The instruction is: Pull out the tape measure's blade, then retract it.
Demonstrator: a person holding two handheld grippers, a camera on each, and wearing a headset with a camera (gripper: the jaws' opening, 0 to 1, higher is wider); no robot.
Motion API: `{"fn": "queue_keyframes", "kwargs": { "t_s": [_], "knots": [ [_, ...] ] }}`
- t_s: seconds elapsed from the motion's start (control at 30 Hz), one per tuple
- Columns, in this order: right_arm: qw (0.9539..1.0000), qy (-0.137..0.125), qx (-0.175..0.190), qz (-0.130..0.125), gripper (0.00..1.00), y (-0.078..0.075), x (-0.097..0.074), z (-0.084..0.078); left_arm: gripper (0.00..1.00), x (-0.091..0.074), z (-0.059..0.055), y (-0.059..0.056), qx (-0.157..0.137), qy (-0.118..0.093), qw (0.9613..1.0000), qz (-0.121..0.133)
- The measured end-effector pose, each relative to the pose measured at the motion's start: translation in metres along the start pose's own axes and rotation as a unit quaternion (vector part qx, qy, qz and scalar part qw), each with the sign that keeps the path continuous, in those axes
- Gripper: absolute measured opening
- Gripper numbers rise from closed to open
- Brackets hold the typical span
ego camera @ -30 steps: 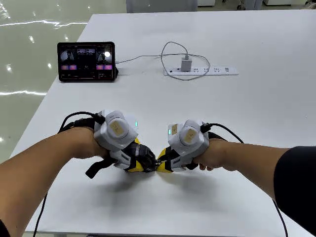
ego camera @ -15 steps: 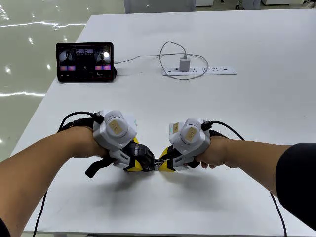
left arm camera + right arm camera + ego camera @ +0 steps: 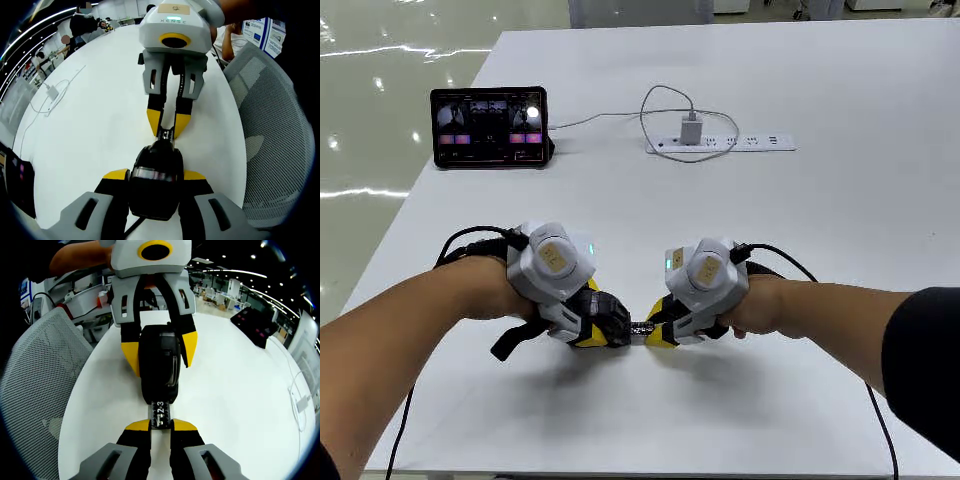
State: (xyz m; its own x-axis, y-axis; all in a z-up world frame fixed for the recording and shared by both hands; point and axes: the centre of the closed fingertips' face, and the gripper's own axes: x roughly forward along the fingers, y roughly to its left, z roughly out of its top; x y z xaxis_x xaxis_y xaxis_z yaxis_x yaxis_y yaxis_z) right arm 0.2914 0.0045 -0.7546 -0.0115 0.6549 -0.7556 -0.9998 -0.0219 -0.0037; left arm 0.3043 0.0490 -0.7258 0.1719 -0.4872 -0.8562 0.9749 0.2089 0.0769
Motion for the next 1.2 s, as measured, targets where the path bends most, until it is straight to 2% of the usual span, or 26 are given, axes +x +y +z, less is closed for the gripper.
{"fn": "queue_keyframes", "kwargs": {
  "t_s": [1.2],
  "knots": [
    [0.9999,0.004,0.012,-0.004,0.10,0.001,-0.012,-0.012,0.33,0.000,0.000,0.000,-0.001,-0.003,1.0000,0.003]
  ]
}}
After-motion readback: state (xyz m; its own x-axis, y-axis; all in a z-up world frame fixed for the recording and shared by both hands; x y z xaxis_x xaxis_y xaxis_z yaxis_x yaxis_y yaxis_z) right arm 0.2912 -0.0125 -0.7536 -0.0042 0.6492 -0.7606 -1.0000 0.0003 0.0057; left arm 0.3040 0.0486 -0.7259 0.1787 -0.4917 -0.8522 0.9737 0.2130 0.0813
